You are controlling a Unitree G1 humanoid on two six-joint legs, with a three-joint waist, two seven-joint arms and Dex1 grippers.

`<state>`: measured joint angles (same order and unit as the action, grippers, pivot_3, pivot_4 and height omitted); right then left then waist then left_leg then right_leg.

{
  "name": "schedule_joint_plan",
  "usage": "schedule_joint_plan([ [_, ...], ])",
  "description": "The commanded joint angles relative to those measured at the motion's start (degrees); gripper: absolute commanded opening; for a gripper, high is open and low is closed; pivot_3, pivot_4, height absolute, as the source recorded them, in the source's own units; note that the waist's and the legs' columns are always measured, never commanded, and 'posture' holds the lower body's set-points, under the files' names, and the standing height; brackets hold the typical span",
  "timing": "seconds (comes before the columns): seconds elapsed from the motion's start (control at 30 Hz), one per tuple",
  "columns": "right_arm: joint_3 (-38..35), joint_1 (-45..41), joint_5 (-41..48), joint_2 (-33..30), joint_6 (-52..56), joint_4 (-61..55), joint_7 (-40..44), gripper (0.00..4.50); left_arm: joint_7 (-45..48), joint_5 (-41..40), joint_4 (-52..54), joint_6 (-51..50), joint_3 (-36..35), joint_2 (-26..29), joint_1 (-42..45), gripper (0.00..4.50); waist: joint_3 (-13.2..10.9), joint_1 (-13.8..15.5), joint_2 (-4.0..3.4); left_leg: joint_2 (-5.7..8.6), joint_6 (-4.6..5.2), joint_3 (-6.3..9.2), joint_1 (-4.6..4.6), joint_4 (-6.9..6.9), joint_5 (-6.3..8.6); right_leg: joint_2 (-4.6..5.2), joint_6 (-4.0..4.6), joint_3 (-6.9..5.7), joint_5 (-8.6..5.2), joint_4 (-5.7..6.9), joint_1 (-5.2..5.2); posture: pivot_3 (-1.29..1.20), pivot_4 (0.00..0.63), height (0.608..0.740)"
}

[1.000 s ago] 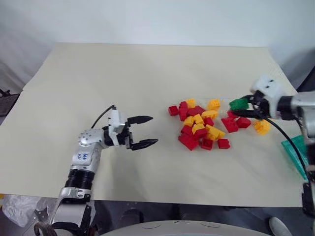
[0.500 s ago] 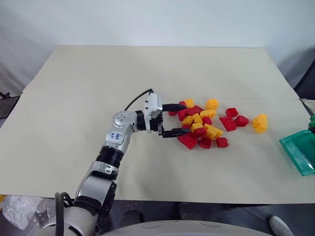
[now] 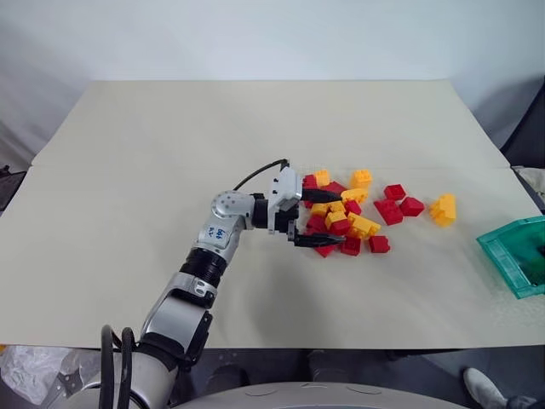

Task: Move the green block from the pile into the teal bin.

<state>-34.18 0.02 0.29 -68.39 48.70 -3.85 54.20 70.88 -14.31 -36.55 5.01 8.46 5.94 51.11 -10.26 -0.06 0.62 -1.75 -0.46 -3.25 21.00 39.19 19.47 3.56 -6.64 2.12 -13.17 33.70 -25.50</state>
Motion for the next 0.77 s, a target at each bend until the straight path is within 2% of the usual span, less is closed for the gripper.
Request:
schedule_joint_plan([
  [0.03,-0.3,-5.2,4.2,-0.8,-2.3,-3.2,0.3,4.48,1.3,-2.8,2.5,-0.7,-2.4,1.3,-0.1,4.5,0.0,-0.3,0.0,0.0,0.0,0.0,0.0,0.0,0.0,0.0,0.0,0.0,0.0,0.0,0.0,0.0,0.15,0.74],
  [0.23,6.0,-10.6,14.8,1.8,-3.6,-9.0,6.6,4.48,0.1,-2.5,6.8,-7.1,-3.8,8.6,-4.6,4.5,0.0,-0.5,0.01,0.03,0.0,0.22,-0.08,-0.02,0.0,-0.17,-0.04,0.19,0.02,0.16,0.0,0.0,0.15,0.74],
  [0.33,11.0,-12.9,21.7,6.8,-8.3,-8.1,13.1,4.48,-1.1,-3.3,13.8,-10.8,-7.6,16.5,-11.2,4.5,-0.1,-0.9,0.1,0.04,-0.02,0.22,-0.27,-0.02,0.0,-0.14,-0.04,0.24,0.03,0.2,0.0,0.0,0.15,0.74],
  [0.47,14.0,-10.6,22.4,8.0,-19.2,-3.1,20.1,4.48,-0.2,-6.6,19.7,-14.1,-11.1,22.0,-17.4,4.5,-0.1,-0.7,0.09,0.01,0.0,0.24,-0.25,-0.06,0.02,-0.11,-0.05,0.17,0.04,0.34,0.0,0.0,0.15,0.74],
  [0.57,16.0,-10.9,21.8,9.1,-28.2,2.6,23.5,4.48,-3.4,-6.9,23.4,-13.4,-15.6,25.8,-22.6,4.5,0.0,0.1,0.09,0.12,0.06,0.19,-0.21,-0.02,0.05,0.04,-0.1,0.16,0.07,0.26,0.02,0.0,0.15,0.74],
  [0.77,19.4,-13.1,21.1,10.8,-33.3,9.0,23.6,4.48,-7.7,-8.9,31.8,-15.3,-21.0,29.4,-32.0,4.5,0.0,0.0,0.14,0.08,0.09,0.18,-0.23,0.0,0.09,0.05,-0.11,0.14,0.08,0.24,0.04,0.0,0.15,0.74],
])
